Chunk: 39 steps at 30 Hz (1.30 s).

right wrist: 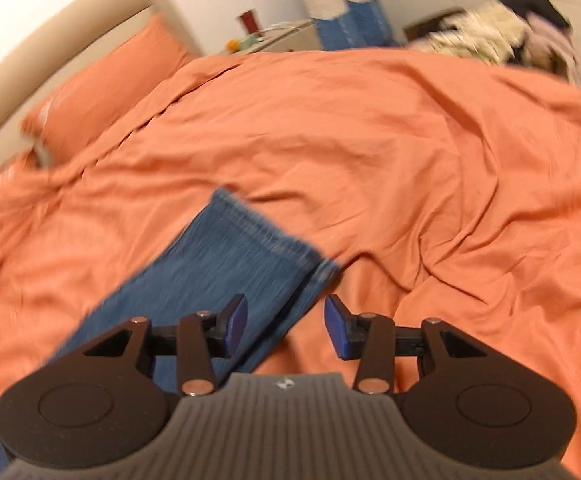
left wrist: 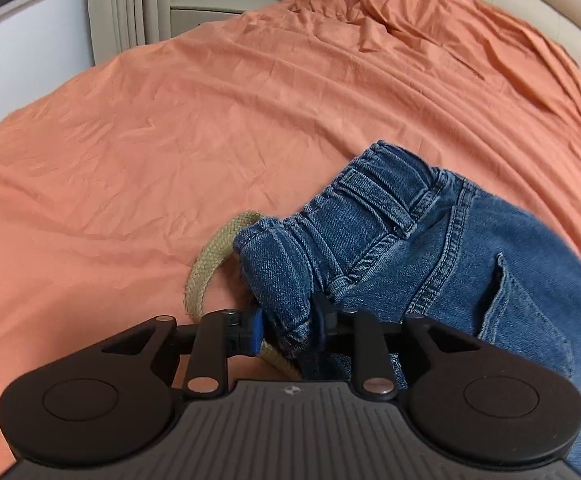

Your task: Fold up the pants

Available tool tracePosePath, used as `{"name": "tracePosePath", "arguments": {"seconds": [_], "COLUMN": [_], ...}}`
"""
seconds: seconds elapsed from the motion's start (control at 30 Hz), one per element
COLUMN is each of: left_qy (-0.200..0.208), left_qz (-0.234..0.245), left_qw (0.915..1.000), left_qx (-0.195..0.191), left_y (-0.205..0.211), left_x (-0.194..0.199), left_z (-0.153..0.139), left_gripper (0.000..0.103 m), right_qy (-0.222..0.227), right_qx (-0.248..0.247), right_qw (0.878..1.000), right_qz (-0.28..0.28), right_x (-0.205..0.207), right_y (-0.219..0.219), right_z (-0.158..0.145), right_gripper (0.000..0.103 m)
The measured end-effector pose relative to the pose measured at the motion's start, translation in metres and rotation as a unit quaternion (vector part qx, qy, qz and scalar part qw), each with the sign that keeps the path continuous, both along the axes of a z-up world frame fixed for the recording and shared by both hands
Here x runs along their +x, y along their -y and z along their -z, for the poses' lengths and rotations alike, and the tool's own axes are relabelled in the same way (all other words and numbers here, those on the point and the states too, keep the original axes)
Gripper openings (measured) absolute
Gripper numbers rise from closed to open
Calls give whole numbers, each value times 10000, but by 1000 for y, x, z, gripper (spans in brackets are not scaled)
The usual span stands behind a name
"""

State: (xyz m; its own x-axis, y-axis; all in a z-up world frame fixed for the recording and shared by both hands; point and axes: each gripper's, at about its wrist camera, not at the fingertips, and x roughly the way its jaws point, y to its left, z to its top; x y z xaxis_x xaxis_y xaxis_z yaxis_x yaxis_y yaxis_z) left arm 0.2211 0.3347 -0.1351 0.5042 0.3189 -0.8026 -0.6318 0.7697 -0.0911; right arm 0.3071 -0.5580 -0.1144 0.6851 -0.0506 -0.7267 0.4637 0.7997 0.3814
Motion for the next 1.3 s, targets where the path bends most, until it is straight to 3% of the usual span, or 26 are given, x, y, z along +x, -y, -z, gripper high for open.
{"name": "tracePosePath", "arguments": {"seconds": [0.13, 0.3, 0.43, 0.57, 0.7, 0.73, 0.8, 0.87, 0.97, 1.03, 1.17, 1.3], "left_qy": [-216, -499, -559, -553, -536, -562, -606, -632, -628, -604, -621, -580], "left_qz": [-92, -149, -225, -226, -183, -152, -117, -74, 1, 20, 98, 133], "left_qw": [9993, 9967, 9954, 9949, 9952, 9952, 9951, 9948, 9943, 9942, 9937, 9951], "left_qx": [283, 623, 750, 812, 795, 792, 773, 792, 864, 891, 923, 787], "left_y": [12, 24, 29, 30, 29, 29, 28, 29, 30, 30, 31, 24], "left_x": [5, 16, 19, 19, 17, 17, 18, 19, 18, 17, 17, 13], "left_z": [6, 8, 10, 12, 11, 11, 9, 9, 11, 12, 12, -3], "left_gripper": [28, 28, 28, 28, 28, 28, 28, 28, 28, 28, 28, 43], "right_qy": [103, 223, 265, 330, 7, -42, -118, -14, 680, 643, 138, -92], "right_qx": [529, 676, 70, 569, 702, 829, 1036, 913, 419, 84, 55, 10], "right_qw": [9981, 9971, 9995, 9976, 9975, 9965, 9945, 9958, 9964, 9971, 9996, 9998], "right_qz": [313, 253, 134, -219, -103, -30, 71, 24, -276, -399, -259, -148], "right_x": [19, 35, 33, 33, 39, 41, 45, 48, 43, 42, 44, 46], "right_y": [25, 35, 32, 36, 32, 33, 32, 27, 14, 10, 21, 19], "right_z": [24, 30, 16, 15, 31, 37, 42, 30, -12, -20, 12, 34], "right_gripper": [29, 29, 29, 29, 30, 28, 3, 0, 0, 0, 0, 0]}}
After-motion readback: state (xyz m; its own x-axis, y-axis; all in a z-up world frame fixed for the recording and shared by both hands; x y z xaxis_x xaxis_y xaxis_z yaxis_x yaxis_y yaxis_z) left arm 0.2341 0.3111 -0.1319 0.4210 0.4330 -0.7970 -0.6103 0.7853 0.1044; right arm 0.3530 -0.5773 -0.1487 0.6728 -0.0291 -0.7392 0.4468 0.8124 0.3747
